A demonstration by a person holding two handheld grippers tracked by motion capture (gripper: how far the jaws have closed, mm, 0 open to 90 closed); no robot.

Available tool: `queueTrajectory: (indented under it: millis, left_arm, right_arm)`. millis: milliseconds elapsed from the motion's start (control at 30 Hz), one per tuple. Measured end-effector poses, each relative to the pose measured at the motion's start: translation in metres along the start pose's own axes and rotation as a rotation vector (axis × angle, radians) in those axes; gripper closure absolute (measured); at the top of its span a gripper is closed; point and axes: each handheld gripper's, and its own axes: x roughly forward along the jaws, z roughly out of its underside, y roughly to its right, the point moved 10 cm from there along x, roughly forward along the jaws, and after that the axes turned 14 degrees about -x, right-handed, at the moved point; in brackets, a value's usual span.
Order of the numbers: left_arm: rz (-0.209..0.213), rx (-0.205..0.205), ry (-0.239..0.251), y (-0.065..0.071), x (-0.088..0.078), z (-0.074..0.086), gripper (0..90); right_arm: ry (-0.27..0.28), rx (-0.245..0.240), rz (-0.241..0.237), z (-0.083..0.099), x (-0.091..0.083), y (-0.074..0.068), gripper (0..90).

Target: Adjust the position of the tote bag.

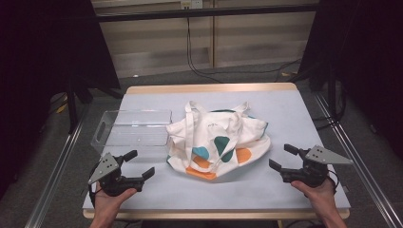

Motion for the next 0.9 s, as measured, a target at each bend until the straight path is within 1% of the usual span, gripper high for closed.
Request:
queueTrajectory:
  millis: [100, 133, 167, 200, 233, 333, 400, 433, 500, 533, 567, 700, 733, 767, 833, 900]
  left_arm:
    - [0.004, -0.007, 0.000, 0.001, 0.002, 0.000, 9.2]
    - [0.005, -0.003, -0.007, 0.001, 0.002, 0.000, 9.3]
    - [0.011, 0.001, -0.006, 0.001, 0.003, -0.001, 9.3]
    - [0.008, -0.006, 0.000, 0.001, 0.004, -0.001, 9.3]
    - [0.007, -0.006, -0.001, 0.002, 0.004, -0.001, 9.4]
    - [0.007, 0.004, -0.004, 0.002, 0.003, -0.001, 9.8]
    - [0.019, -0.003, -0.008, 0.004, 0.003, 0.001, 10.1]
    - [0.013, 0.005, -0.014, 0.003, 0.002, 0.002, 10.3]
    - [0.027, 0.002, -0.014, 0.005, 0.002, 0.002, 10.3]
    - [0.020, 0.007, -0.013, 0.005, 0.001, 0.002, 10.3]
    - [0.019, 0.001, -0.008, 0.005, 0.000, 0.001, 10.3]
    - [0.022, 0.005, -0.012, 0.005, 0.000, 0.001, 10.4]
    - [0.025, -0.004, -0.008, 0.006, 0.001, 0.001, 10.4]
    - [0.025, 0.001, -0.009, 0.006, 0.001, 0.001, 10.3]
    - [0.026, 0.032, -0.022, 0.007, 0.001, 0.002, 9.2]
    - [0.030, 0.022, -0.022, 0.008, 0.002, 0.002, 8.3]
  right_arm:
    - [-0.004, 0.013, -0.017, 0.000, 0.002, 0.000, 20.4]
    - [-0.004, 0.018, -0.023, 0.000, 0.002, 0.000, 24.0]
    - [-0.001, 0.018, -0.040, 0.000, 0.003, 0.000, 25.8]
    - [0.002, 0.027, -0.054, -0.001, 0.004, 0.000, 26.1]
    - [-0.002, 0.031, -0.058, -0.001, 0.004, 0.000, 27.7]
    - [-0.007, 0.018, -0.094, -0.003, 0.006, -0.004, 30.9]
    - [-0.006, 0.023, -0.113, -0.006, 0.007, -0.007, 33.6]
    - [-0.008, 0.029, -0.116, -0.007, 0.008, -0.007, 34.9]
    - [-0.014, 0.011, -0.127, -0.009, 0.010, -0.008, 36.3]
    - [-0.013, 0.016, -0.130, -0.011, 0.010, -0.009, 37.5]
    - [-0.009, 0.013, -0.136, -0.013, 0.011, -0.009, 38.6]
    - [-0.020, -0.009, -0.154, -0.018, 0.016, -0.014, 40.3]
    - [-0.019, -0.013, -0.165, -0.020, 0.019, -0.015, 41.0]
    - [-0.022, -0.025, -0.170, -0.021, 0.020, -0.016, 41.1]
    - [-0.021, -0.027, -0.185, -0.024, 0.025, -0.017, 41.4]
    - [-0.020, -0.028, -0.194, -0.027, 0.030, -0.018, 41.4]
